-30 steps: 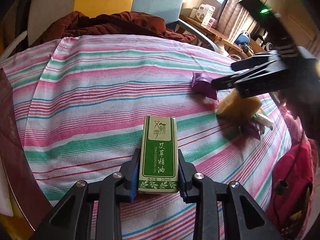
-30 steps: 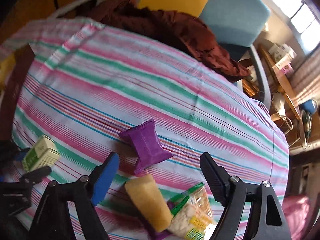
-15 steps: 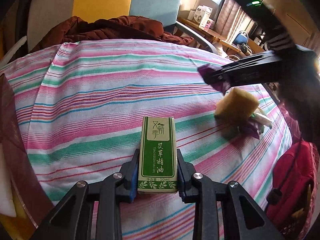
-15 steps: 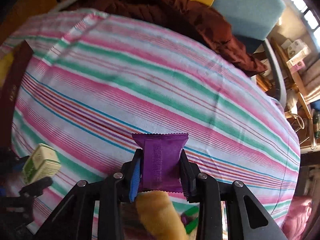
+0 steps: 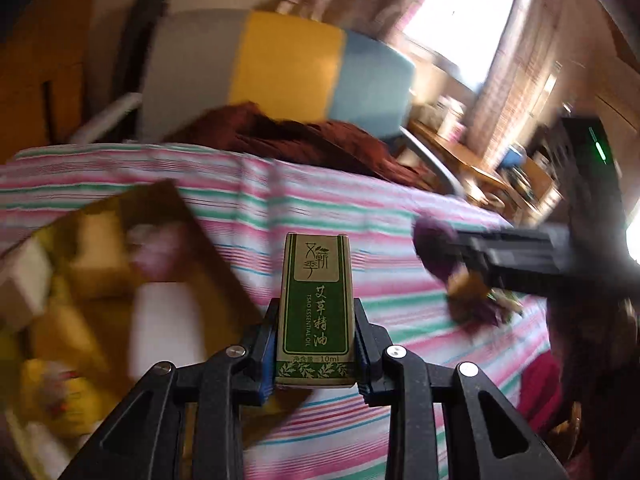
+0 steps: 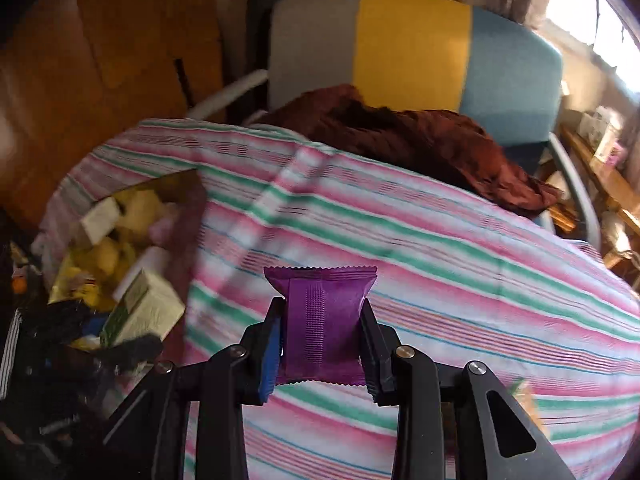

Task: Organize objects
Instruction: 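Carry the green box and purple packet into the gold tray and open both tools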

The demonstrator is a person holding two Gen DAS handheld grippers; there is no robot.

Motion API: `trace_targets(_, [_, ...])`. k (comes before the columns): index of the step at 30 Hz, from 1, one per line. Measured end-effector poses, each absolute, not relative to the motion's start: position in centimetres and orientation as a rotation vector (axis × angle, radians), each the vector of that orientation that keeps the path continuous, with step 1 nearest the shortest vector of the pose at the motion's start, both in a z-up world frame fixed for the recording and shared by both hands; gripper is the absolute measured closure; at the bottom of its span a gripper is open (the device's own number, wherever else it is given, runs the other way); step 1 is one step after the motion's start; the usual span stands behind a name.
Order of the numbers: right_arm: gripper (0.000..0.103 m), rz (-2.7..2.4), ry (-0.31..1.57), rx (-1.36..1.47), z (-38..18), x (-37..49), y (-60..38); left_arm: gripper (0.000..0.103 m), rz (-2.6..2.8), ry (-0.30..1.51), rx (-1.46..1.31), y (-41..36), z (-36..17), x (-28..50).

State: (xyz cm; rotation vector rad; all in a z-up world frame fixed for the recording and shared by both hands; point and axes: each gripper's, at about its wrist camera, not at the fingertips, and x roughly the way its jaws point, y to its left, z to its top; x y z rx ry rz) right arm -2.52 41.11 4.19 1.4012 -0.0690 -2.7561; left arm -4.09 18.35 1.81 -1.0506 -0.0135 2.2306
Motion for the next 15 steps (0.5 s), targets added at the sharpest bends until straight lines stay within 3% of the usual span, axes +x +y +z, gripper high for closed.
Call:
trace_targets(8, [0.068, -2.568, -0.140, 1.308, 2.3, -3.2, 30.9, 0.072, 2.439, -0.091, -1.136, 10.3, 0.8, -7.3])
trace_targets(11, [0.065, -2.522, -0.159, 1.307, 1.3, -3.5, 28.1, 0.061, 2.458, -0.136, -1.205, 8.4, -0.3, -8.4])
trace_targets(15, [0.050, -2.499, -0.139, 1.333, 0.4, -3.2, 25.7, 0.059, 2.461, -0.176, -1.231, 6.5, -1.0, -8.1])
